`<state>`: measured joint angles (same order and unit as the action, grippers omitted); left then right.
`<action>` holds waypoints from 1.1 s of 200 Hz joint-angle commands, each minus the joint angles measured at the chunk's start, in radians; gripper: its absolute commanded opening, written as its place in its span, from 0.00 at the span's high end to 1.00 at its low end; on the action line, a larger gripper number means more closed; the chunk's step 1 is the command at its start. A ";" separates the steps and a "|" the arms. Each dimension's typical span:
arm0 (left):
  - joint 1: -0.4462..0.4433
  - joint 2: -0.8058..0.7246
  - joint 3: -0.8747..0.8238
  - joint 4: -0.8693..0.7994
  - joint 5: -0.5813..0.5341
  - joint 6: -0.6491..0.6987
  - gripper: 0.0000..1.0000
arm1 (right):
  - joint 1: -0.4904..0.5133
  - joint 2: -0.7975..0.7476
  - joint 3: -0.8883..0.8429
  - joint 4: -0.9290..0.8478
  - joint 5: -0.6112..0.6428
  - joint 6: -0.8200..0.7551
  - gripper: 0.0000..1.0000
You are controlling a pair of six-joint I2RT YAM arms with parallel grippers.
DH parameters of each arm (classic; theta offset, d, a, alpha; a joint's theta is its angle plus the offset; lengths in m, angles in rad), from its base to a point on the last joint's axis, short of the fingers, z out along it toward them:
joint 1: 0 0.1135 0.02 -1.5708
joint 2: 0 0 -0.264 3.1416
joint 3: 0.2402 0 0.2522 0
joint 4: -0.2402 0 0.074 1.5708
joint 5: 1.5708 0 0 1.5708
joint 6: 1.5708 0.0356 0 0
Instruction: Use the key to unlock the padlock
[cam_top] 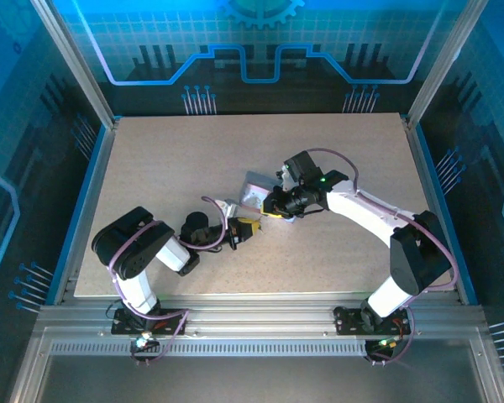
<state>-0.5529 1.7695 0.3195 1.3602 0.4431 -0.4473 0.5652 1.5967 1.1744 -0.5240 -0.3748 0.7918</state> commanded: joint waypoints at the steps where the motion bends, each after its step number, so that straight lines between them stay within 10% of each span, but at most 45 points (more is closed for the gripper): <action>1: -0.004 -0.028 -0.013 0.038 0.027 -0.018 1.00 | -0.013 -0.037 0.010 0.030 -0.017 -0.013 1.00; 220: -0.008 0.010 0.044 0.012 0.024 -0.055 1.00 | 0.002 -0.036 -0.006 0.059 -0.011 0.001 1.00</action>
<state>-0.5568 1.7554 0.3462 1.3582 0.4614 -0.4740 0.5625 1.5967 1.1725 -0.5014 -0.3748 0.7952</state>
